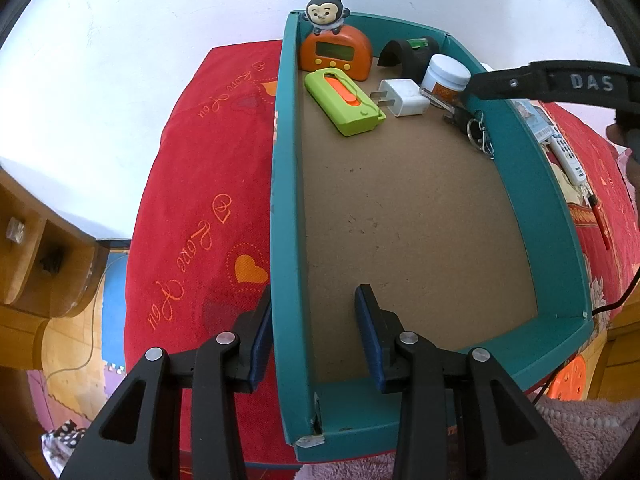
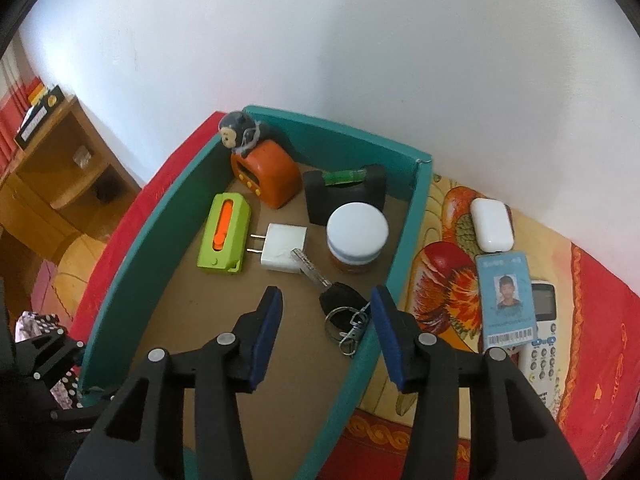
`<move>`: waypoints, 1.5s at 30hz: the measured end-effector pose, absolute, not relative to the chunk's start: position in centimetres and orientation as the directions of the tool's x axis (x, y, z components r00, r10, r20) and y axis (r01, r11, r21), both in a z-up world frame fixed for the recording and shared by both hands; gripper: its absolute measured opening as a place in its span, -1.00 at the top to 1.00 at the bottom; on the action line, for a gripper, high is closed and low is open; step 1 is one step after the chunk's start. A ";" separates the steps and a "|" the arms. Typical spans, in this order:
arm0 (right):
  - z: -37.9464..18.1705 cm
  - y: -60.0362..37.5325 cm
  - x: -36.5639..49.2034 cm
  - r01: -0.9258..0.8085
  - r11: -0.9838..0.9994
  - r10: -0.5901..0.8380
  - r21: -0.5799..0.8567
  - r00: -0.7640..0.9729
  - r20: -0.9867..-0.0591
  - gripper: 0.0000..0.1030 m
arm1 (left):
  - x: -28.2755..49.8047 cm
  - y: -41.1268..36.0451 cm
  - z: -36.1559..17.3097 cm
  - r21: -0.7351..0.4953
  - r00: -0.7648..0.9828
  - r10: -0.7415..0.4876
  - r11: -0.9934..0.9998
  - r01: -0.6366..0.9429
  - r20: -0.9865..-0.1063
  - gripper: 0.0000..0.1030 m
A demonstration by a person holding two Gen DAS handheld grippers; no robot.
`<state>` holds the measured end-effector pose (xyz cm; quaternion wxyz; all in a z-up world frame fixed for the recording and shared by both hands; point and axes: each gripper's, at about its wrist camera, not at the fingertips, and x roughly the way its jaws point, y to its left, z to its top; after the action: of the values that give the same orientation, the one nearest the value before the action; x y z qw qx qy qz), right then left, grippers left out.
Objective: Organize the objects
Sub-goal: 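Open the right gripper to release the keys in the box, then move the right gripper out of the box to the blue ID card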
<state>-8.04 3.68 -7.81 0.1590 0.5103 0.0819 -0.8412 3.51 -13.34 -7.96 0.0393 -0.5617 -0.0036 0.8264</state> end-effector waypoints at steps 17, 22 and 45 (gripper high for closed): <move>-6.7 12.3 -8.0 0.126 -0.992 -0.082 0.024 -0.484 -0.871 0.04 | 3.5 -13.4 -8.0 -0.050 -0.365 0.069 -0.997 -0.061 -0.928 0.25; -8.4 14.6 -8.8 0.119 -0.993 -0.070 0.018 -0.444 -0.893 -0.09 | 3.6 -13.1 -8.1 -0.047 -0.365 0.067 -0.997 -0.061 -0.929 0.25; -12.3 13.9 -15.9 0.319 -0.941 0.000 -0.116 -0.342 -0.940 -0.36 | 4.3 -12.8 -8.1 -0.050 -0.367 0.062 -0.998 -0.044 -0.928 0.25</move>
<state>-15.90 13.91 -12.34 0.0986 0.5649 0.1411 -0.8070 4.28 -12.80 -8.11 0.0321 -0.5615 -0.0083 0.8268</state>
